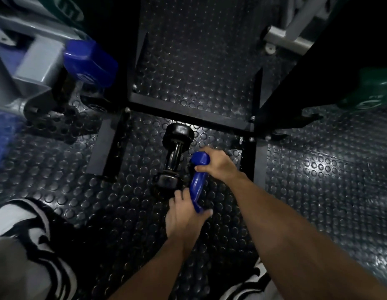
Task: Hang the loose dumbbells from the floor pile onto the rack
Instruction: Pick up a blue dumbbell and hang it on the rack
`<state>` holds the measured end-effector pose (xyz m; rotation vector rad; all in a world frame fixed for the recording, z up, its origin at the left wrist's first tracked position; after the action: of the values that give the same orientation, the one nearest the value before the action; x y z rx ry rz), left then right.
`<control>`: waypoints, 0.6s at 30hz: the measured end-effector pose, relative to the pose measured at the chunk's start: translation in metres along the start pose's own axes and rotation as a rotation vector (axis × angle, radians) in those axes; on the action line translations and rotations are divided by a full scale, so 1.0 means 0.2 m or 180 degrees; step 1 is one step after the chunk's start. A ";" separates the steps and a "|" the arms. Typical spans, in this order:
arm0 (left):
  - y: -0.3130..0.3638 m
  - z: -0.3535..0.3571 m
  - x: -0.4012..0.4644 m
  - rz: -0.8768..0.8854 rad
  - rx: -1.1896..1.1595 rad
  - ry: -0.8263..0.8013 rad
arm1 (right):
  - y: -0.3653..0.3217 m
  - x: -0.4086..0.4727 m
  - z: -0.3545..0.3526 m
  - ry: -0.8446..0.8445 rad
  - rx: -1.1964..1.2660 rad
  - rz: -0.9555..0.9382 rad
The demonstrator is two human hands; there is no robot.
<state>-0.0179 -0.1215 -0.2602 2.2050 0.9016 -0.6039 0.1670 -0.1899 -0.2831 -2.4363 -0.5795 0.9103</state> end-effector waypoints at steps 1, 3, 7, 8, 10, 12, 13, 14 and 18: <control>-0.01 0.04 -0.01 -0.0008 0.0122 -0.0110 | 0.00 0.00 0.00 0.0009 0.0004 -0.0027; -0.04 0.10 -0.01 -0.0071 0.0313 -0.0288 | 0.00 -0.01 0.00 0.0002 0.0047 -0.0033; -0.07 0.15 0.04 -0.0017 0.0406 -0.0303 | 0.10 -0.07 0.00 0.0060 0.0198 0.0156; -0.07 0.16 0.05 0.0026 0.0395 -0.0294 | 0.13 -0.09 0.00 0.0091 0.0201 0.0221; -0.07 0.16 0.08 0.0131 0.0419 -0.0357 | 0.17 -0.13 -0.01 0.0178 0.0189 0.0328; -0.07 0.17 0.10 0.0304 0.0392 -0.0487 | 0.21 -0.17 -0.03 0.0280 0.0165 0.0416; -0.06 0.16 0.10 0.0386 0.0328 -0.0543 | 0.22 -0.20 -0.05 0.0332 0.0151 0.0475; -0.05 0.14 0.10 0.0467 0.0239 -0.0595 | 0.22 -0.22 -0.07 0.0406 0.0166 0.0562; 0.04 0.07 0.07 0.0644 -0.0337 -0.0905 | 0.21 -0.34 -0.22 0.0679 -0.0138 0.0777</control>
<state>-0.0052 -0.1295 -0.2750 2.0200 0.5438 -0.7313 0.1593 -0.2717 -0.2445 -2.6407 -0.2316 0.7210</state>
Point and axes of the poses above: each hand's wrist, its own x-axis towards the middle knuckle, its own z-axis out of the palm, y = z × x, the point moved 4 cm from there along x, towards the middle knuckle, and after that the axes turned 6 degrees about -z, right-handed, at the moved point
